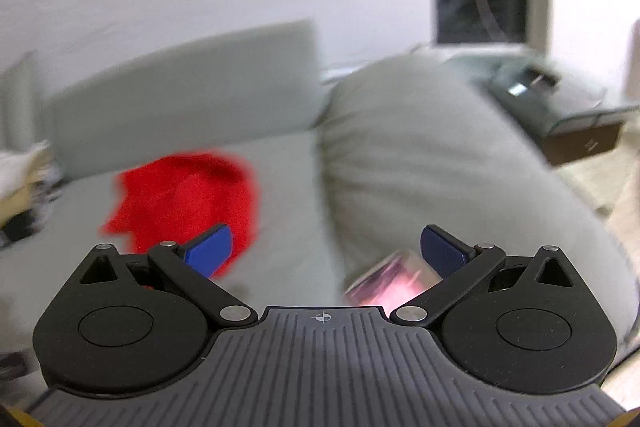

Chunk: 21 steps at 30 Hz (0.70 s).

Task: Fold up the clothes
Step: 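Reach the right gripper to the red shirt and close on it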

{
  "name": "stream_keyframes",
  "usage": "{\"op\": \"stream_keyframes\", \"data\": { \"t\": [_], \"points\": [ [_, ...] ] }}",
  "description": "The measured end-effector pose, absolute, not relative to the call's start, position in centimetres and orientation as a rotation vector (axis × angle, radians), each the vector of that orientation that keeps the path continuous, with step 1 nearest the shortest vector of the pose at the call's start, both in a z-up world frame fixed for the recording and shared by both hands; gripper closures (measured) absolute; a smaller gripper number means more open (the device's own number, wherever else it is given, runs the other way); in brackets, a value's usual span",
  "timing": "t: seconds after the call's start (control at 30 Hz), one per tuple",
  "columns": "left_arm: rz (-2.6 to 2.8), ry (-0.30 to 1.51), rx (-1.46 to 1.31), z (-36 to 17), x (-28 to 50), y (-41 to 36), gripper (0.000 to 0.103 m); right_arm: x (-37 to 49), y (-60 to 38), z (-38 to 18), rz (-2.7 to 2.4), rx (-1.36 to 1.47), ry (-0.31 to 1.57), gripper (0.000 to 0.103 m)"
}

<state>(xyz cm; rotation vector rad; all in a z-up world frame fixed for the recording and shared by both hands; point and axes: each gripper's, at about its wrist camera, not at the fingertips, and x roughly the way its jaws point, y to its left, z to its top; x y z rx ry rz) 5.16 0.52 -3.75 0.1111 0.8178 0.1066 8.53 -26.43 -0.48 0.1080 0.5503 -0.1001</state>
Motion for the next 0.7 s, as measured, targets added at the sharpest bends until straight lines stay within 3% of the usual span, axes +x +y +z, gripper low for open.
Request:
{"op": "stream_keyframes", "data": {
  "t": [0.4, 0.7],
  "points": [
    [0.097, 0.796, 0.085, -7.2, 11.8, 0.8, 0.001, 20.5, -29.2, -11.5, -0.276, -0.112, 0.611, 0.000],
    [0.175, 0.813, 0.012, -9.4, 16.7, 2.4, 0.001, 23.6, -24.1, -8.0, -0.027, -0.037, 0.449, 0.000]
  ]
}}
